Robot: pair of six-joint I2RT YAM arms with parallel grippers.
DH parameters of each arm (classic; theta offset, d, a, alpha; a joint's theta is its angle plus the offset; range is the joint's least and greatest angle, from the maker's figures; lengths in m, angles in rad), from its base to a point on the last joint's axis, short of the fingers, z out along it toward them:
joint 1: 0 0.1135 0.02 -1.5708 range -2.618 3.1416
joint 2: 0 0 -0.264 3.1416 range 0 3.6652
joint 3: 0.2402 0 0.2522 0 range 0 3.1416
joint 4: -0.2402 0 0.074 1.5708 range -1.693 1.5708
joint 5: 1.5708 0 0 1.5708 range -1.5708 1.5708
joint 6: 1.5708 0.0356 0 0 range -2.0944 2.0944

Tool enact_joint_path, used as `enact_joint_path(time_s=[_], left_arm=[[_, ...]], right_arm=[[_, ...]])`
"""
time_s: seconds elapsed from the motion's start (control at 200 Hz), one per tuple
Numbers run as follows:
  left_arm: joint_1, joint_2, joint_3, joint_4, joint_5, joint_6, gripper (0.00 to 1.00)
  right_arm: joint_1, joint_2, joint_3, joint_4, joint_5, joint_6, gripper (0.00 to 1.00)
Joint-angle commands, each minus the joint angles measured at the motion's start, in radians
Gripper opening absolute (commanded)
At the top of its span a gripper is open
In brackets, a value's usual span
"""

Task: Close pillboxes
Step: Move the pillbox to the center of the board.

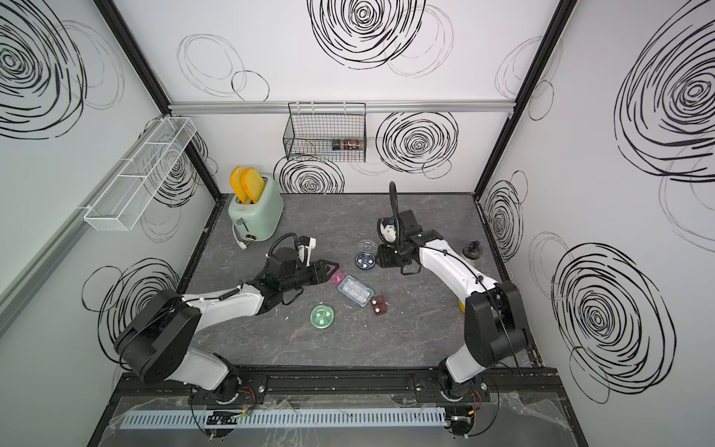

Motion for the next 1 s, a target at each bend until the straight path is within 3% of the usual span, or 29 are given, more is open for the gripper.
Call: enact_joint_path(time_s=[0.0, 0.185, 0.37, 0.495, 0.63, 0.996], left_arm=[[-0.083, -0.074, -0.045, -0.056, -0.069, -0.028, 0.53], [-0.258, -0.081, -0.13, -0.001, -0.112, -0.123, 0.44], [-0.346, 0.059, -0.134, 0.166, -0.094, -0.204, 0.37], [-0.357, 0.145, -0.123, 0.251, -0.071, -0.24, 0.34], [-0.356, 0.19, -0.097, 0.243, -0.079, -0.227, 0.32], [-0.316, 0.356, -0.018, 0.283, -0.09, -0.224, 0.3]], right_arm=[[0.003, -0.077, -0.101, -0.009, -0.067, 0.031, 0.35], [-0.006, -0.127, -0.215, 0.033, -0.08, 0.04, 0.29], [-0.009, -0.123, -0.238, 0.059, -0.096, 0.037, 0.23], [-0.009, -0.12, -0.24, 0.069, -0.101, 0.032, 0.2], [-0.009, -0.112, -0.245, 0.079, -0.115, 0.028, 0.1], [-0.013, -0.086, -0.253, 0.089, -0.122, 0.017, 0.09]])
